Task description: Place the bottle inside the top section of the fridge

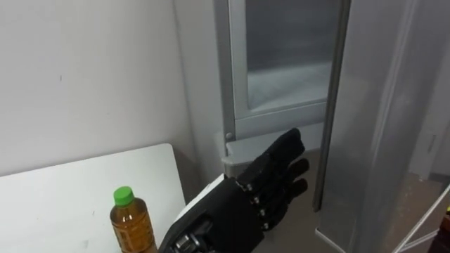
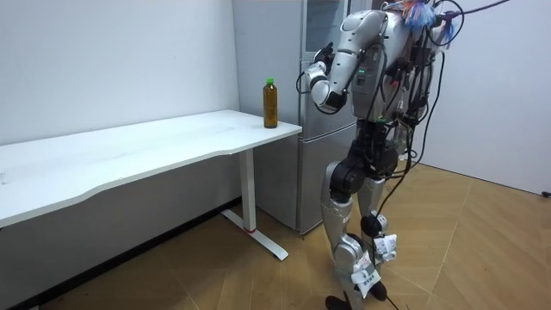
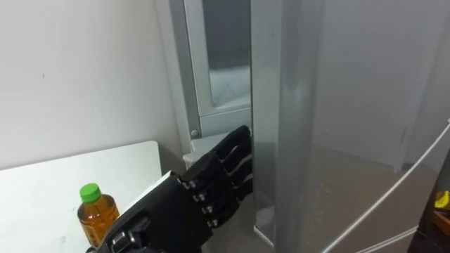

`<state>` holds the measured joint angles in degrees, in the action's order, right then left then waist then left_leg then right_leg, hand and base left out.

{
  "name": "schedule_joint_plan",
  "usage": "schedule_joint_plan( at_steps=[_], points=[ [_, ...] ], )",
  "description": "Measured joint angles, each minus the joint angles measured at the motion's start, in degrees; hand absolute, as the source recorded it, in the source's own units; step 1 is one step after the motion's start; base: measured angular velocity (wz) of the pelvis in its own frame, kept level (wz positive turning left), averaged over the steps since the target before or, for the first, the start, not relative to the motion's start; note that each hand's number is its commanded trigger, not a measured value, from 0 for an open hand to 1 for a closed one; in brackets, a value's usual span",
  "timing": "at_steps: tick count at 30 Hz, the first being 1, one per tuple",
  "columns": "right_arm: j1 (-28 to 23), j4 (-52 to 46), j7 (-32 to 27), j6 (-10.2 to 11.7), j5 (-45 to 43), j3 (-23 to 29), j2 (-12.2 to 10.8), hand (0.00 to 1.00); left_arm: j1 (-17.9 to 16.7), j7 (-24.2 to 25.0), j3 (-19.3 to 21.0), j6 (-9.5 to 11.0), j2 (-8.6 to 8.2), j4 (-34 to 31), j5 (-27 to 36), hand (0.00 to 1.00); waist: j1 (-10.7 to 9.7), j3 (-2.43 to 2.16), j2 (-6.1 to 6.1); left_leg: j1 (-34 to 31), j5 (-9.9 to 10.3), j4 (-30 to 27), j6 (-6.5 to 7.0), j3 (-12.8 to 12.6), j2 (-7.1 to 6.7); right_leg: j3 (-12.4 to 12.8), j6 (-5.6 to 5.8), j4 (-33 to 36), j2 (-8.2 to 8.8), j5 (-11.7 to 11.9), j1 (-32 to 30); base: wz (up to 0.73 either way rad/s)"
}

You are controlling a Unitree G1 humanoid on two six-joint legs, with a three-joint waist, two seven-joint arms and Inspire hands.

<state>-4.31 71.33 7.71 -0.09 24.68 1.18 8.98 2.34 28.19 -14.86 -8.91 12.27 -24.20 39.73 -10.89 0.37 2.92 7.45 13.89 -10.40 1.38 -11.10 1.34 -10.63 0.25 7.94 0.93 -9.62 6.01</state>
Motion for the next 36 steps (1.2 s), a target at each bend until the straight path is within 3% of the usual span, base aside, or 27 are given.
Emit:
schedule_joint_plan(
  at_steps=[9, 15, 24, 36],
  points=[
    [0.16, 0.01, 0.59, -0.01, 0.02, -0.03, 0.20, 0.00, 0.25, 0.25, -0.28, -0.02, -0.44, 0.00, 0.00, 0.00, -0.40, 0.04, 0.49, 0.26, 0.00, -0.03, 0.00, -1.07, 0.06, 0.90, -0.03, 0.32, -0.07, 0.02, -0.03, -0.04],
    [0.63, -0.02, 0.62, -0.02, 0.03, -0.01, 0.28, 0.00, 2.12, 1.71, -1.15, -1.10, -0.71, -0.01, 0.01, 0.00, -1.70, 0.26, 1.25, 0.07, 0.00, -0.01, 0.00, -1.38, 0.09, 1.25, -0.07, 0.74, -0.06, 0.05, -0.75, -0.03],
    [0.69, -0.04, 1.25, -0.03, 0.04, -0.03, 0.95, 0.00, 4.07, 1.93, -2.07, -1.69, -0.71, -0.01, -0.59, 0.00, -1.73, 0.04, 1.92, 0.19, 0.00, 0.05, 0.00, -2.29, 0.16, 2.01, -0.09, 0.72, -0.16, 0.07, -1.10, -0.04],
    [1.57, 0.04, 1.90, -0.65, 0.02, 0.10, 0.92, 0.00, 4.41, 1.97, -3.63, -2.03, -0.46, -0.01, -0.68, 0.00, -4.84, 0.06, 1.92, 0.36, 0.00, 0.25, 0.00, -4.69, 0.31, 4.03, -0.10, 0.69, -0.24, 0.08, -1.75, -0.09]
  ],
)
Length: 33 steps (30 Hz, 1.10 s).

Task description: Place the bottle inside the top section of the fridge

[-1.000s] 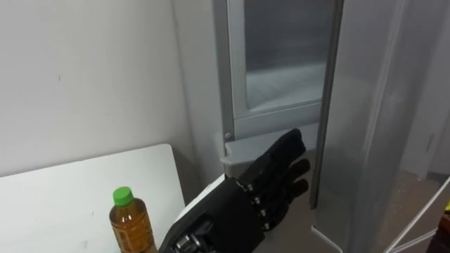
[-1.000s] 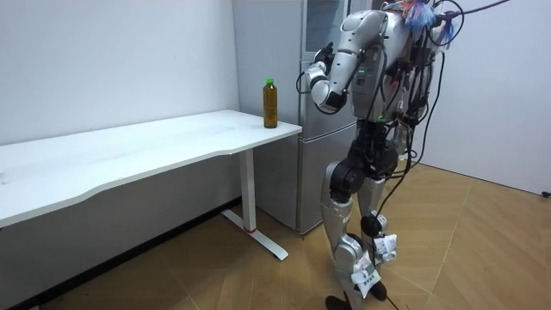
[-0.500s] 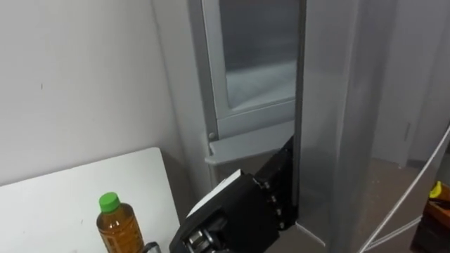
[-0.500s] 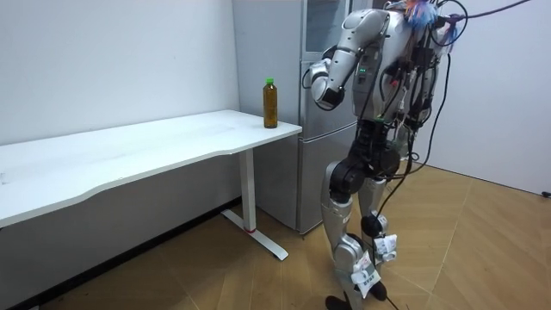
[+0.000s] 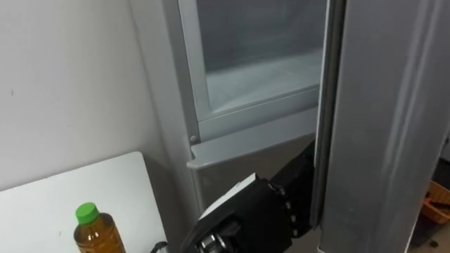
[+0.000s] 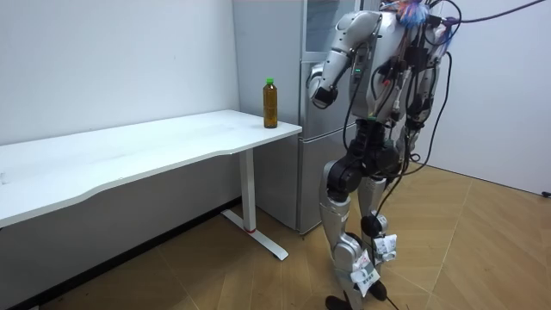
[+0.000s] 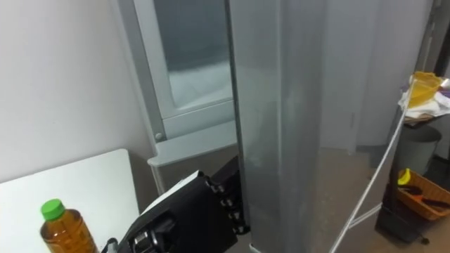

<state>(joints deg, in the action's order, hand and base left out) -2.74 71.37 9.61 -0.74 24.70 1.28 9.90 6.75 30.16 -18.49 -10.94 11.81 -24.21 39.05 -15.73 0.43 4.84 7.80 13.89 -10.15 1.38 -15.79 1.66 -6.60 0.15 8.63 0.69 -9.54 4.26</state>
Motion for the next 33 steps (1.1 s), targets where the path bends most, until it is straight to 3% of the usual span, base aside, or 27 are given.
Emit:
schedule_joint_plan(
  at_steps=[13, 21, 28, 33],
  points=[
    [0.40, -0.07, 1.01, -0.12, 0.01, -0.10, 0.11, 0.00, 0.27, 0.11, -2.18, 0.01, -0.29, 0.01, 0.20, 0.00, -1.38, 0.11, 0.06, 0.68, 0.00, 0.54, -0.01, -2.56, 0.31, 2.04, -0.11, 0.00, -0.30, 0.09, -0.48, -0.10],
    [0.44, -0.29, 1.03, -0.13, 0.16, -0.19, 0.49, 0.00, 0.48, 0.11, -2.54, 0.00, -0.41, 0.01, 0.35, 0.00, -1.48, 0.16, 0.40, 0.99, 0.01, 0.47, -0.03, -4.88, 0.90, 4.73, -0.67, 0.03, -1.15, 0.48, -1.44, -0.19],
    [-0.40, -0.33, 0.52, -0.12, 1.51, -1.14, 1.39, 0.00, 3.76, 0.25, -4.19, -0.56, -0.42, 1.03, 0.31, 0.00, -1.57, 0.21, 0.41, 1.86, 0.01, 0.52, -0.04, -6.88, 1.12, 6.48, -0.82, 0.14, -1.63, 0.59, -1.45, -0.15],
    [-0.06, -0.35, 0.06, -0.11, 1.93, -1.85, 1.23, 0.00, 4.85, 0.15, -4.43, -0.79, -0.37, 1.15, 0.76, 0.00, -3.07, 0.28, 0.30, 1.77, 0.02, 0.51, -0.06, -9.50, 1.60, 8.23, -1.21, 0.19, -2.20, 0.90, -2.42, -0.23]
  ],
)
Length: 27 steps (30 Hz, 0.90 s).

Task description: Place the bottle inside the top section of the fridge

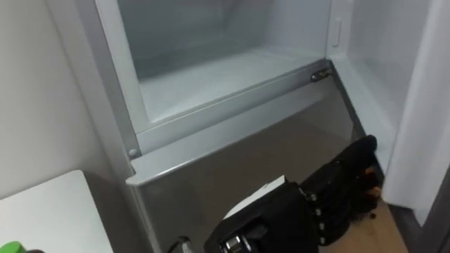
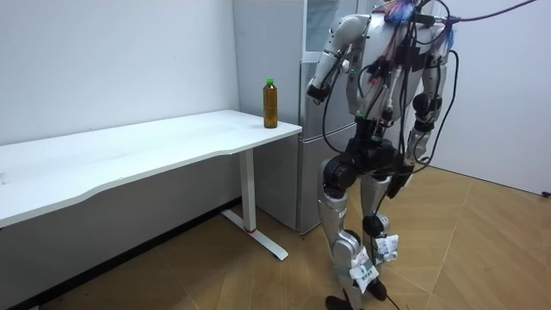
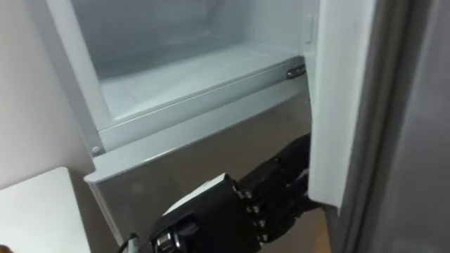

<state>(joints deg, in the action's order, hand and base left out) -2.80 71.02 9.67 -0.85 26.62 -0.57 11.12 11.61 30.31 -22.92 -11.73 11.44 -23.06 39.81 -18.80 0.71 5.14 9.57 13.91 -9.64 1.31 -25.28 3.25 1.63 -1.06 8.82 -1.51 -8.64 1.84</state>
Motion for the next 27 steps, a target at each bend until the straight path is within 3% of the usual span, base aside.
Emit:
schedule_joint_plan(
  at_steps=[8, 14, 17, 27],
  points=[
    [-0.53, -1.22, -1.49, -0.56, 0.39, -0.51, 0.00, 0.00, 5.06, -0.20, -3.02, -0.51, -0.59, 1.99, 0.30, 0.00, -1.87, 0.07, -0.10, -0.02, 0.14, -0.13, -0.40, -2.46, 0.94, 3.03, -0.73, -0.03, -1.40, 0.45, -1.14, -0.22],
    [-0.91, -1.50, -0.69, -0.94, -0.09, -0.33, 0.80, 0.00, 7.13, 0.43, -3.26, -0.84, -1.13, 4.47, 1.22, 0.00, -3.08, -0.14, 0.39, 0.04, 0.79, -0.23, -1.72, -3.12, 2.13, 3.54, -1.38, 0.00, -2.78, 0.84, -1.68, -0.15],
    [-1.17, -1.52, -0.65, -1.77, 0.00, -0.33, 1.47, 0.00, 8.74, 0.69, -3.28, -0.88, -1.54, 7.11, 1.30, 0.00, -3.16, -0.01, 0.61, 0.08, 0.56, -0.18, -2.13, -3.20, 2.22, 3.46, -1.51, 0.05, -2.83, 0.92, -1.35, -0.02],
    [-0.81, -1.47, -0.78, -2.89, 0.61, -1.65, 1.65, 0.00, 10.17, -0.16, -3.31, -0.90, -1.78, 9.15, 3.38, 0.00, -2.76, 0.14, 0.61, -0.09, 0.52, -0.18, -2.20, -2.87, 2.12, 2.68, -1.73, -0.04, -2.65, 1.05, -1.66, 0.03]
  ],
)
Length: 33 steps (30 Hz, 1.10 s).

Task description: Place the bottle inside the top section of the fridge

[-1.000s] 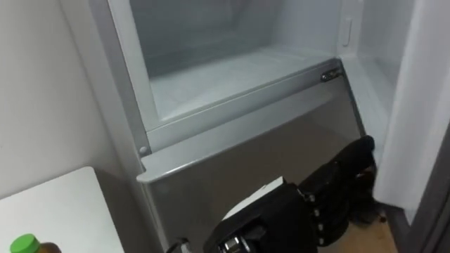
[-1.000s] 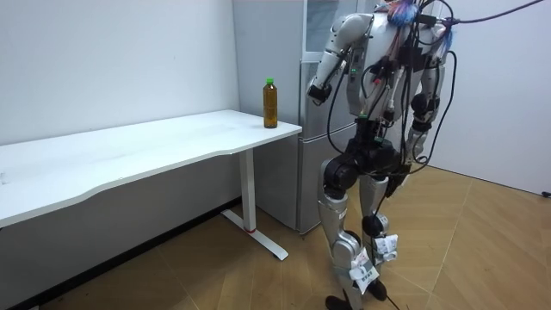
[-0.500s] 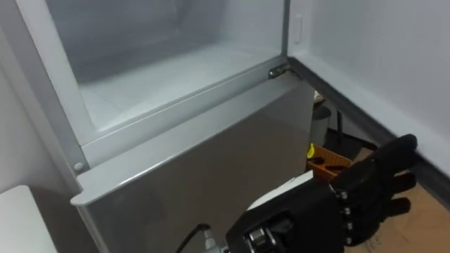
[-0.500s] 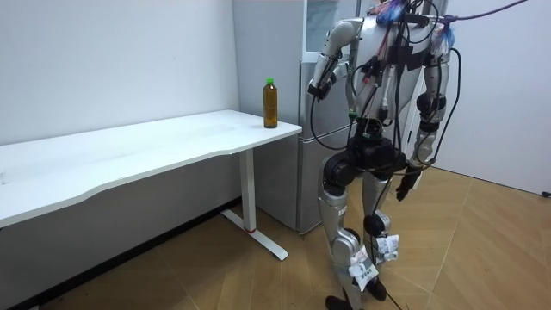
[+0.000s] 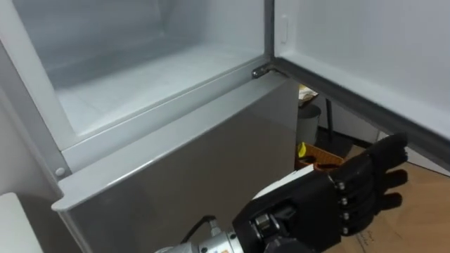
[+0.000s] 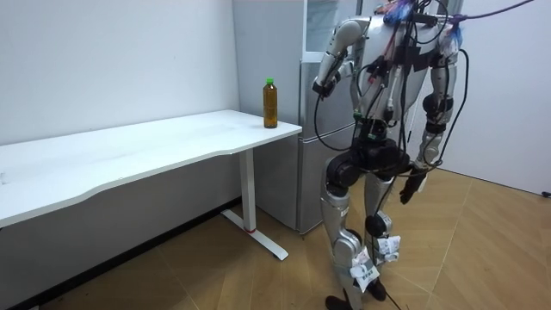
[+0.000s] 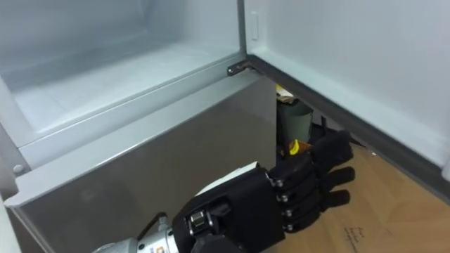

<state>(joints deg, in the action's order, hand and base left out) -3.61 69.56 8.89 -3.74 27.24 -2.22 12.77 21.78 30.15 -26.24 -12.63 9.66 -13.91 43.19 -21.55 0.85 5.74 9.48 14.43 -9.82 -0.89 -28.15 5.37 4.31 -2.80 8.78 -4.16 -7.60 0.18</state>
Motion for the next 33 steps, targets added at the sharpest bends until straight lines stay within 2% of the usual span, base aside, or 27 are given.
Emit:
schedule_joint_plan(
  at_steps=[7, 11, 13, 19, 22, 24, 25, 28, 30, 33],
  points=[
    [0.33, 1.39, -0.64, 0.08, 0.04, -0.34, 0.05, 0.00, -0.01, -0.11, -0.02, 0.01, 0.06, -1.56, -0.12, 0.00, 1.29, 0.07, -0.12, -0.85, -0.04, 0.10, -0.07, 0.97, -0.01, -2.64, 0.00, -0.02, 0.40, 0.00, -0.21, 0.15],
    [0.48, 1.79, -0.52, 0.16, -0.07, -0.36, 0.34, 0.00, -0.01, -0.06, 0.01, 0.02, 0.88, -3.06, -0.17, 0.00, 3.17, 0.07, -0.14, -1.46, -0.20, 0.16, -0.30, 2.94, -0.04, -4.08, -0.02, -0.16, 0.67, 0.00, 0.26, 0.20],
    [0.56, 1.85, -0.53, 0.24, -0.07, -0.43, 0.33, 0.00, -0.01, -0.06, 0.19, 0.09, 1.14, -3.47, -0.16, 0.00, 3.24, 0.08, -0.14, -2.01, -0.21, 0.19, -0.32, 4.14, -0.08, -5.40, -0.02, -0.16, 0.91, 0.00, 0.25, 0.34],
    [0.71, 2.05, -1.10, 1.71, -0.58, -0.97, -0.68, 0.00, -0.10, -0.66, 2.07, 0.58, 1.51, -3.86, -1.83, 0.00, 6.52, 0.50, -1.17, -2.21, -0.24, 0.19, -0.35, 7.05, -0.21, -8.01, -0.09, -0.18, 1.32, -0.14, 1.05, 0.24],
    [0.43, 2.05, -2.12, 1.95, -0.77, -1.06, -1.11, 0.00, -0.31, -0.94, 4.03, 1.24, 1.76, -4.31, -2.95, 0.00, 8.36, 0.26, -1.74, -2.80, -0.37, 0.06, -0.55, 8.89, -0.26, -9.56, -0.11, -0.13, 1.54, -0.15, 1.16, 0.30],
    [-0.07, 2.00, -2.70, 2.45, -1.04, -1.12, -1.44, 0.00, -1.24, -1.22, 5.76, 1.53, 1.86, -4.84, -3.48, 0.00, 9.27, 0.16, -2.05, -2.81, -0.44, -0.07, -0.62, 10.25, -0.36, -10.77, -0.18, -0.18, 1.73, -0.20, 1.78, 0.31],
    [-0.11, 1.84, -2.73, 2.48, -1.51, -1.15, -1.43, 0.00, -2.34, -2.00, 6.58, 2.08, 2.51, -5.99, -3.90, 0.00, 10.01, 0.03, -2.23, -2.82, -0.61, -0.04, -0.66, 10.91, -0.87, -11.01, -0.22, -0.16, 1.89, -0.35, 1.91, 0.22],
    [-0.05, 1.55, -2.52, 2.60, -2.76, -1.07, -1.37, 0.00, -6.23, -3.51, 9.36, 3.01, 3.72, -9.81, -5.73, 0.00, 11.63, -0.08, -2.39, -2.92, -0.87, -0.01, -0.59, 11.98, -1.10, -12.43, -0.19, -0.21, 2.24, -0.47, 2.42, 0.21],
    [-0.38, 1.63, -2.46, 3.23, -4.45, -1.04, -1.40, 0.00, -8.96, -3.77, 12.09, 3.87, 3.88, -11.64, -8.61, 0.00, 13.51, -0.36, -2.50, -2.99, -0.89, -0.44, -0.58, 13.12, -1.16, -13.43, -0.24, -0.32, 2.40, -0.59, 2.88, 0.26],
    [-0.42, 1.59, -2.52, 3.90, -6.27, -1.00, -1.47, 0.00, -10.34, -5.02, 15.05, 4.57, 4.10, -12.47, -11.81, 0.00, 14.53, -0.59, -2.68, -3.46, -0.90, -1.10, -0.58, 14.56, -1.25, -14.54, -0.29, -0.35, 2.64, -0.79, 3.02, 0.27]
  ],
)
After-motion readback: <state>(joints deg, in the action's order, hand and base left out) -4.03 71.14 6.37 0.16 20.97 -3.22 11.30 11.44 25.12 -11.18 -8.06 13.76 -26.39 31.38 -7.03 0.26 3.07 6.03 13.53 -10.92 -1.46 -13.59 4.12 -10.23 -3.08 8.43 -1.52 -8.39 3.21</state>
